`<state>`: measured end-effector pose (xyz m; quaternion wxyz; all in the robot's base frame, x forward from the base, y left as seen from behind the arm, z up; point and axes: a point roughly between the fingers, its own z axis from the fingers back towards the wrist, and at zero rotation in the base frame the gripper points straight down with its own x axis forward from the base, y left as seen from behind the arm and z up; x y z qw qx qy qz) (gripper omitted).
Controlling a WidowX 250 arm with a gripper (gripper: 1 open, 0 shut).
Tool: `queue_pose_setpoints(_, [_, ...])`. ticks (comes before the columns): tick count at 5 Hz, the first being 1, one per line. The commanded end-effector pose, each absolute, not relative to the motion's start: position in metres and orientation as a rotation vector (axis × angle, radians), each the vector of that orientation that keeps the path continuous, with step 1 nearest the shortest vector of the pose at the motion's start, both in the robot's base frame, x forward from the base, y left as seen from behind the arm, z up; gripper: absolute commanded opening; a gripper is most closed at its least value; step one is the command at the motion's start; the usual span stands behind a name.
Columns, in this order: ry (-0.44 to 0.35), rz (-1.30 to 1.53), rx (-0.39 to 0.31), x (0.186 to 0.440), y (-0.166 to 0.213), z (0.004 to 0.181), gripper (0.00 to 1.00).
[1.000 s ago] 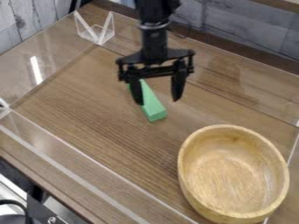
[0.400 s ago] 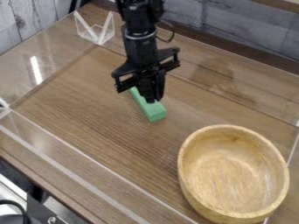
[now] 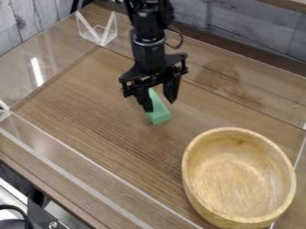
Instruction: Put green object into wooden bowl
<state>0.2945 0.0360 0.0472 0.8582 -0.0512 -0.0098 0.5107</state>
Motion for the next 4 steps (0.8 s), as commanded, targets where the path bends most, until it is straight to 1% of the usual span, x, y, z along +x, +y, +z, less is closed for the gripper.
queue_pose_setpoints(1, [-0.091,1.066,-0.116,0.306,0.041,0.050,1.00])
queue_pose_setpoints(2, [-0.102,1.070,-0.114,0.307,0.047,0.041,1.00])
queue_pose_setpoints(4, [-0.114,1.054,-0.113,0.317,0.051,0.051,1.00])
